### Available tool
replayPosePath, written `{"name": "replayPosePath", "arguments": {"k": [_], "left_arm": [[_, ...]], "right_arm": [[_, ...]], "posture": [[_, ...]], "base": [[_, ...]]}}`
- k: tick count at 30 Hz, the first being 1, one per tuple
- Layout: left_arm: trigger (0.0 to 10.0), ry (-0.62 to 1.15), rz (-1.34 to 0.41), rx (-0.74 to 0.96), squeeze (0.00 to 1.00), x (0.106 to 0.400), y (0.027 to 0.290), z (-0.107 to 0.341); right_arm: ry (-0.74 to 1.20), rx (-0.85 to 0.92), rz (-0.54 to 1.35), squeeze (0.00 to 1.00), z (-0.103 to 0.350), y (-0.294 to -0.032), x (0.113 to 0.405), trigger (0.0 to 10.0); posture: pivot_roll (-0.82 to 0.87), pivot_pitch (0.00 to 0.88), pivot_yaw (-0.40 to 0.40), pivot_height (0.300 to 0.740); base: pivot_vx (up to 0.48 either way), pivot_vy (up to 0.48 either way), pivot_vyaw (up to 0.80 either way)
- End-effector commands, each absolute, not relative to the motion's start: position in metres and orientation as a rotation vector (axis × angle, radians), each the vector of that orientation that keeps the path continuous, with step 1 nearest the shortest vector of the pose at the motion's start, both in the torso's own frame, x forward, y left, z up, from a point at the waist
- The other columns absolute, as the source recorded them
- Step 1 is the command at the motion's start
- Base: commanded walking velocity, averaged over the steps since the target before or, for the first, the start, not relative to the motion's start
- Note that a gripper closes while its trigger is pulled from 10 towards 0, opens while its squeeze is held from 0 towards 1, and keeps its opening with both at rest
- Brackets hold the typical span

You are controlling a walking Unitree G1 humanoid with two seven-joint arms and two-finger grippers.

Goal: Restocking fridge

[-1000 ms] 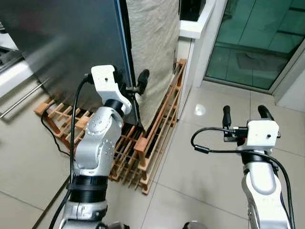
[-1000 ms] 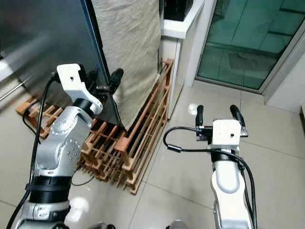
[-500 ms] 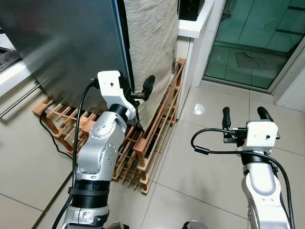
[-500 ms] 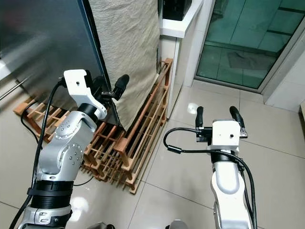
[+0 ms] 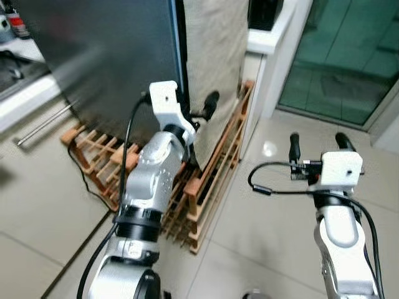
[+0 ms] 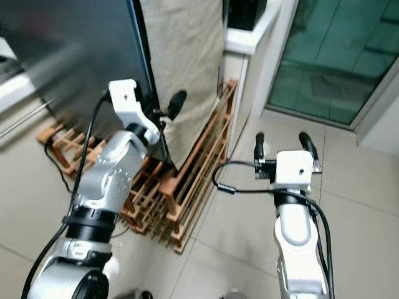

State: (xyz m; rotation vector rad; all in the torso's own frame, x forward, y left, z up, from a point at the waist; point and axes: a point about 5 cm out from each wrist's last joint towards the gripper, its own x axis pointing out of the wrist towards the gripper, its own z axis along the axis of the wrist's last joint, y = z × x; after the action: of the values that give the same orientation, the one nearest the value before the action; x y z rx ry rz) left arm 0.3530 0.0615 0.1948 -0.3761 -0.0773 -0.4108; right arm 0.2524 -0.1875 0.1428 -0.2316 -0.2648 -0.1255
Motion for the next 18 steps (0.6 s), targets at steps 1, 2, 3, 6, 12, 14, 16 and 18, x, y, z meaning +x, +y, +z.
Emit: {"name": "replayPosePath", "arguments": {"k": [1, 2, 3, 6, 12, 14, 16, 18], "left_arm": [[10.0, -0.118, -0.577, -0.403, 0.0, 0.348, 0.033, 0.209], [10.0, -0.135, -0.662, -0.413, 0.0, 0.344, 0.025, 0.211], [10.0, -0.145, -0.716, -0.419, 0.0, 0.341, 0.02, 0.212], [10.0, -0.159, -0.947, -0.422, 0.0, 0.326, -0.003, 0.216], [10.0, -0.171, -1.183, -0.541, 0.0, 0.303, -0.034, 0.227], [10.0, -0.189, -1.273, -0.593, 0.0, 0.293, -0.046, 0.236], [10.0, -0.202, -1.314, -0.614, 0.0, 0.289, -0.05, 0.242], [10.0, -0.199, -1.34, -0.639, 0.0, 0.287, -0.051, 0.244]], "right_arm": [[-0.26, -0.22, -0.135, 0.0, 0.143, -0.188, 0.252, 10.0], [-0.255, -0.218, -0.135, 0.0, 0.142, -0.188, 0.252, 10.0], [-0.251, -0.217, -0.135, 0.0, 0.142, -0.188, 0.252, 10.0], [-0.228, -0.19, -0.146, 0.0, 0.138, -0.19, 0.251, 10.0], [-0.201, -0.17, -0.164, 0.0, 0.133, -0.193, 0.248, 10.0], [-0.187, -0.165, -0.169, 0.0, 0.13, -0.192, 0.246, 10.0], [-0.181, -0.162, -0.171, 0.0, 0.128, -0.192, 0.245, 10.0], [-0.164, -0.156, -0.163, 0.0, 0.125, -0.19, 0.243, 10.0]], "posture": [[-0.23, 0.08, 0.064, 0.74], [-0.23, 0.082, 0.063, 0.74], [-0.23, 0.082, 0.063, 0.74], [-0.23, 0.087, 0.065, 0.74], [-0.24, 0.093, 0.076, 0.74], [-0.25, 0.094, 0.084, 0.74], [-0.26, 0.092, 0.091, 0.74], [-0.26, 0.093, 0.096, 0.74]], "base": [[0.0, 0.0, 0.0], [0.0, 0.0, 0.0], [0.0, 0.0, 0.0], [0.0, 0.0, 0.0], [0.0, 0.0, 0.0], [0.0, 0.0, 0.0], [0.0, 0.0, 0.0], [0.0, 0.0, 0.0]]}}
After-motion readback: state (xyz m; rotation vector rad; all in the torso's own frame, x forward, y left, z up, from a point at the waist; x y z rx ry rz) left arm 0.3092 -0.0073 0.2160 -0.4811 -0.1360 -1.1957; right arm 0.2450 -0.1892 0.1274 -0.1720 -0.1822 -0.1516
